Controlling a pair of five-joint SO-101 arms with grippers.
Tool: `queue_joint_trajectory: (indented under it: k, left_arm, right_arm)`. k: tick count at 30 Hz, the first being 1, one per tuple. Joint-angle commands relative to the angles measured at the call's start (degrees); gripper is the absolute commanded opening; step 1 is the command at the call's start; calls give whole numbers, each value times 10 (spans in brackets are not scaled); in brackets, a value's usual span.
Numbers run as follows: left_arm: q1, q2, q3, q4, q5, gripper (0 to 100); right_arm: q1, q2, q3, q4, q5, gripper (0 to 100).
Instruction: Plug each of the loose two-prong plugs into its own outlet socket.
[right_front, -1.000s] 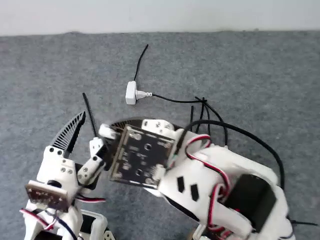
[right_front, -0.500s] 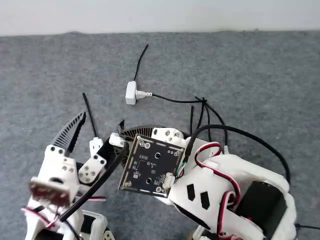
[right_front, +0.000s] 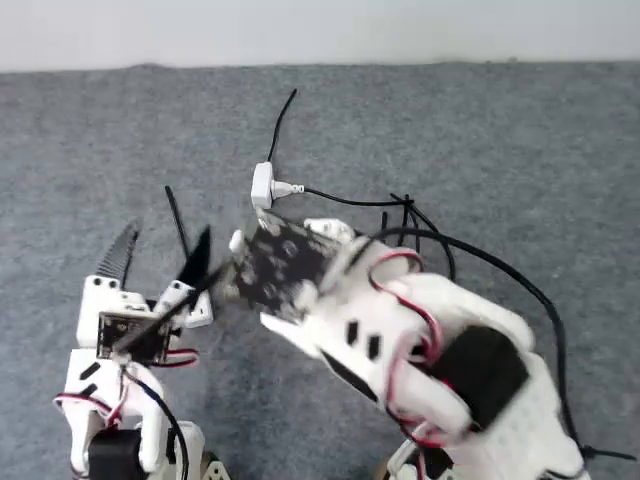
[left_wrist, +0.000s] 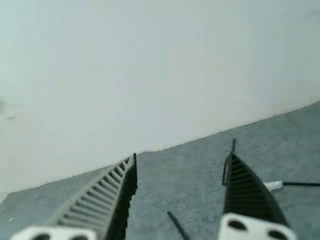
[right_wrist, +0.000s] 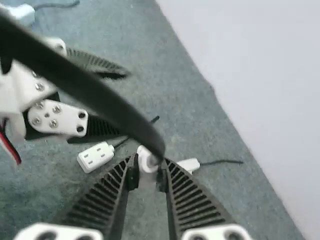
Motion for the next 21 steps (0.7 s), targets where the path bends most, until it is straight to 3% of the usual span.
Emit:
queue_joint_trajectory:
  k: [1,6,12,17,21]
  left_arm:
    - [-81,-8,35,-5,-63,273]
    - [-203,-8,47,18,-67,273]
    - [-351,-8,47,45,-47,273]
    - [-433,-8,42,52,-41,273]
    - [-446,-8,31,58,-5,273]
  right_arm:
    - [13,36,-4,-20,3,9]
    - [9,103,21,-92,1,9]
    - [4,206,128,-270,-47,9]
    - [-25,288,172,-396,-70,9]
    - [-49,362,148,-435,-70,9]
